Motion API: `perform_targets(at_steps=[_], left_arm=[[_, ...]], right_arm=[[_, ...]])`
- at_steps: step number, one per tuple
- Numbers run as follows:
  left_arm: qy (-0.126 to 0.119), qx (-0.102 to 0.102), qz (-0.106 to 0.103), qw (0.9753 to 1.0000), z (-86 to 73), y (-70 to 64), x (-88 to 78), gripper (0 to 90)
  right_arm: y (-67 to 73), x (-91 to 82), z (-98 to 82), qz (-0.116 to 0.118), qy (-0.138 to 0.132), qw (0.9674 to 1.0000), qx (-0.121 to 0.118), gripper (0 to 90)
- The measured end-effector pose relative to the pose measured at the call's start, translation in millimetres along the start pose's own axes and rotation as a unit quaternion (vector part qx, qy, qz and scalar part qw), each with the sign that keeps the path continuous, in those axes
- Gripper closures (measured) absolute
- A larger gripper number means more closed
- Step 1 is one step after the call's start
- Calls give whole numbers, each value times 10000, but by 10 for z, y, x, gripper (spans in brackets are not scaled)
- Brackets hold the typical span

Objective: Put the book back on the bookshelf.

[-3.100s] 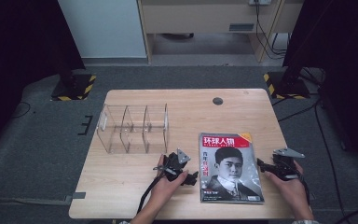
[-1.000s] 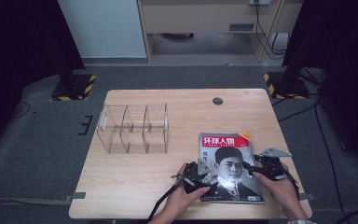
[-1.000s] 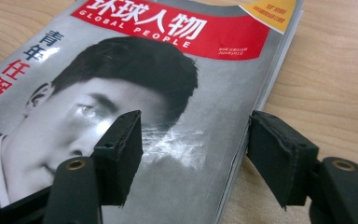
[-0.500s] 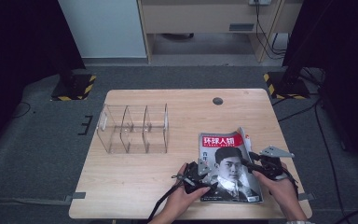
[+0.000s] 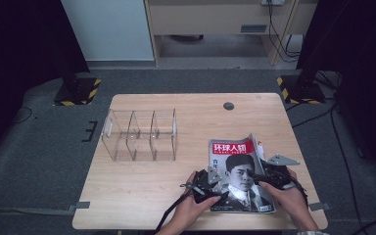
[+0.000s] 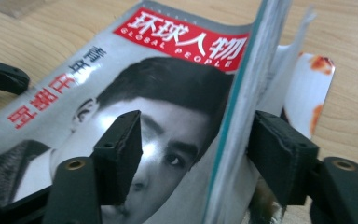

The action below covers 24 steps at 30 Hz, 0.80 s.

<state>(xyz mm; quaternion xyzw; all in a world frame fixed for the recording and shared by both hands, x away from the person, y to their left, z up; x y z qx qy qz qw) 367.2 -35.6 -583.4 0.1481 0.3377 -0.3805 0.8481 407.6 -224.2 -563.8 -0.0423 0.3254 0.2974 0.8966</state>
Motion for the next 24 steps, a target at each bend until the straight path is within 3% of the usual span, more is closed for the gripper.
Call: perform_targets(at_steps=[11, 16, 24], left_arm=[[-1, -2, 4, 10000, 1, -1, 1, 106], [2, -20, 20, 10000, 2, -3, 3, 105], [3, -24, 25, 10000, 2, -4, 3, 104]], right_arm=[[-53, 89, -44, -71, 193, 9997, 131, 255], [-133, 44, -31, -213, 186, 9996, 8, 439], [-98, -22, 42, -200, -20, 9998, -41, 577]])
Point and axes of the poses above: each handheld gripper's, and its own axes: x roughly forward along the jaws, z roughly out of its top, y roughly to its left, the point moved 7 cm from there along x, roughly forward along the jaws, and after that the axes turned 3 degrees about z, right-handed, at the moved point
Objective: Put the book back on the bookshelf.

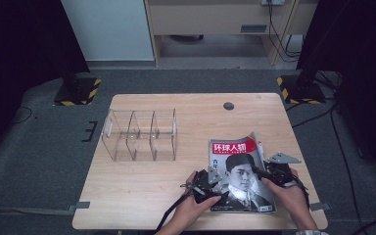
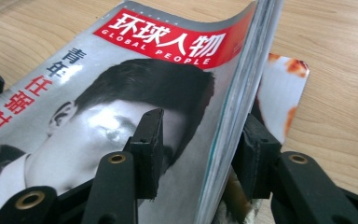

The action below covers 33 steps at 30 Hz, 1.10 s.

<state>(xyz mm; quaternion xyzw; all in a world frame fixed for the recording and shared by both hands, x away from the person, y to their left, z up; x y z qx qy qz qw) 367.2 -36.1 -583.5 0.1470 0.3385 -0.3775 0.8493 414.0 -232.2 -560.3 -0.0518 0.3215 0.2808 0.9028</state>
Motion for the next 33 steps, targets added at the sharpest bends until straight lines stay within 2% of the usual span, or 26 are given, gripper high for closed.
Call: perform_targets(at_steps=[2, 5, 9, 14, 15, 16, 19, 20, 24, 27, 28, 29, 31, 33], left_arm=[[0, -1, -1, 10000, 0, 0, 0, 104], [0, -5, 3, 10000, 1, -1, 1, 103], [10, -21, 14, 10000, 4, -1, 7, 94], [41, -46, 21, 10000, 17, -4, 27, 74], [46, -51, 20, 10000, 19, -6, 31, 68], [55, -54, 18, 10000, 21, -7, 34, 58], [65, -54, 25, 10000, 22, -9, 38, 53], [68, -52, 23, 10000, 22, -9, 38, 51], [129, 36, -72, 9999, 19, -25, 49, 15], [132, 48, -134, 9998, 22, -19, 52, 0], [130, 48, -152, 9998, 25, -10, 56, 0], [89, 51, -110, 9999, 41, 22, 63, 0], [35, -70, 16, 10000, 68, 97, 78, 49], [-35, -171, 13, 9998, 91, 153, 84, 50]], right_arm=[[-16, 32, -33, -20, 83, 10000, -25, 571], [-28, 47, -58, -8, 134, 9999, 86, 543], [5, 97, -92, 124, 285, 9993, 216, 388], [22, 114, -90, 147, 274, 9991, 292, 335], [24, 116, -90, 136, 273, 9991, 279, 343], [13, 106, -87, 43, 258, 9995, 193, 412], [-21, 86, -86, -73, 260, 9996, 80, 512], [-21, 86, -86, -73, 260, 9996, 80, 512], [-55, 75, -80, -180, 259, 9995, 81, 607], [-61, 49, -51, -182, 219, 9995, 115, 718], [-61, 49, -51, -182, 219, 9995, 115, 718], [-66, 41, -37, -184, 184, 9996, 88, 746], [-53, 23, -12, -153, 153, 9997, 146, 790], [-39, 15, 12, -120, 122, 9997, 167, 819]])
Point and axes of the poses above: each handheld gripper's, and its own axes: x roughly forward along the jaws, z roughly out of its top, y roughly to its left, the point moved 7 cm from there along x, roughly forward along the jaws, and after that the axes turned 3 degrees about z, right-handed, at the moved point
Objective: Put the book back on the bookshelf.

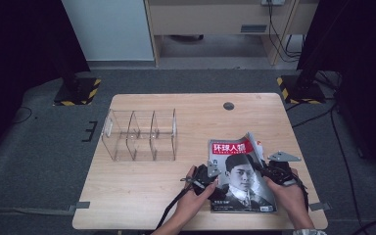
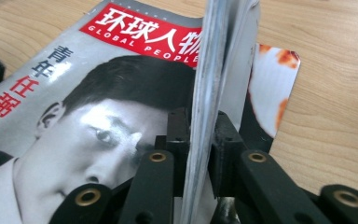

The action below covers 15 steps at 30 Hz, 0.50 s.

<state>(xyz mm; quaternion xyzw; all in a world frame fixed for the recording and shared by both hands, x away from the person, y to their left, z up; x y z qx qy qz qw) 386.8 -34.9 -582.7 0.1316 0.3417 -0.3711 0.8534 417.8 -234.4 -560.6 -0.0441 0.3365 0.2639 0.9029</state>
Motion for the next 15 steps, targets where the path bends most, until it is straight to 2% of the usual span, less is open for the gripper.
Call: perform_targets(at_steps=[3, 6, 13, 15], left_arm=[[-115, -139, -44, 9998, 29, 41, 3, 51], [-107, -220, -19, 9997, 35, 59, 13, 50], [-153, -262, 10, 9995, 48, 83, 15, 50], [-93, -176, 91, 9998, 60, 120, 34, 49]], right_arm=[[8, -1, 6, 20, -1, 10000, -16, 837], [39, -8, 18, 52, 6, 10000, -11, 856], [83, -29, 56, 86, -60, 9999, -84, 875], [83, -34, 62, 92, -67, 9999, -92, 876]])
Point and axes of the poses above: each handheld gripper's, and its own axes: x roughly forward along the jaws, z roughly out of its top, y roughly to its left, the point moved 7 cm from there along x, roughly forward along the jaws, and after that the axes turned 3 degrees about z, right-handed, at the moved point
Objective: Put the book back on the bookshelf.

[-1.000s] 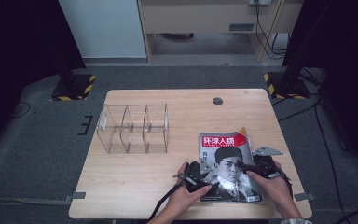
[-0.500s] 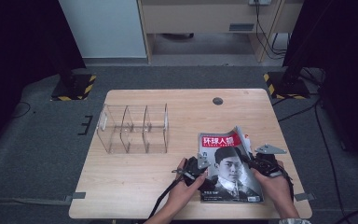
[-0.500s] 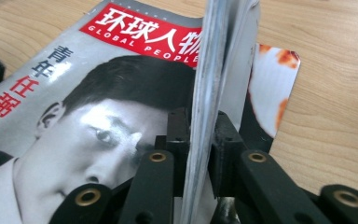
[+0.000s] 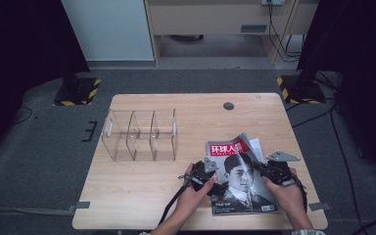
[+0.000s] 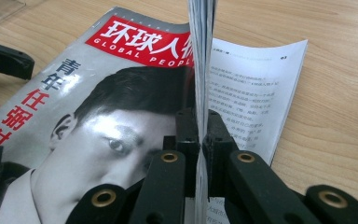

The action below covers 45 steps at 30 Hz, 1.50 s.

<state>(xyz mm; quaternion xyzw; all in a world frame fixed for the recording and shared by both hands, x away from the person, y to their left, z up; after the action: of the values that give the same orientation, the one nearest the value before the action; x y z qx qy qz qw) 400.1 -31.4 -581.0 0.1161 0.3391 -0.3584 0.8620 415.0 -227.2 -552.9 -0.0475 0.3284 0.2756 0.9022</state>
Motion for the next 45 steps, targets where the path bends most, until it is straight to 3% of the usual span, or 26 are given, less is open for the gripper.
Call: perform_targets(at_steps=[2, 3, 12, 26, 33, 40, 45], left_arm=[[-35, -62, 40, 10000, 20, 37, 13, 50], [-32, -187, -3, 9998, 26, 56, 28, 57], [-139, -253, -27, 9996, 38, 79, -6, 56], [-227, -619, -58, 9978, 14, 200, -34, 59], [-255, -652, -93, 9975, 15, 212, -38, 60], [-192, -874, -181, 9958, 7, 242, -23, 57], [-185, -870, -199, 9958, 8, 241, -20, 52]], right_arm=[[4, -2, 3, 13, -23, 10000, 52, 876], [6, -9, 6, 28, -32, 10000, 60, 876], [37, -56, 48, 86, -195, 9997, 118, 877], [110, -149, 147, 248, -492, 9984, 95, 878], [178, -219, 223, 407, -688, 9968, 19, 878], [230, -288, 305, 543, -908, 9944, -54, 878], [250, -328, 352, 600, -1041, 9927, -70, 879]])
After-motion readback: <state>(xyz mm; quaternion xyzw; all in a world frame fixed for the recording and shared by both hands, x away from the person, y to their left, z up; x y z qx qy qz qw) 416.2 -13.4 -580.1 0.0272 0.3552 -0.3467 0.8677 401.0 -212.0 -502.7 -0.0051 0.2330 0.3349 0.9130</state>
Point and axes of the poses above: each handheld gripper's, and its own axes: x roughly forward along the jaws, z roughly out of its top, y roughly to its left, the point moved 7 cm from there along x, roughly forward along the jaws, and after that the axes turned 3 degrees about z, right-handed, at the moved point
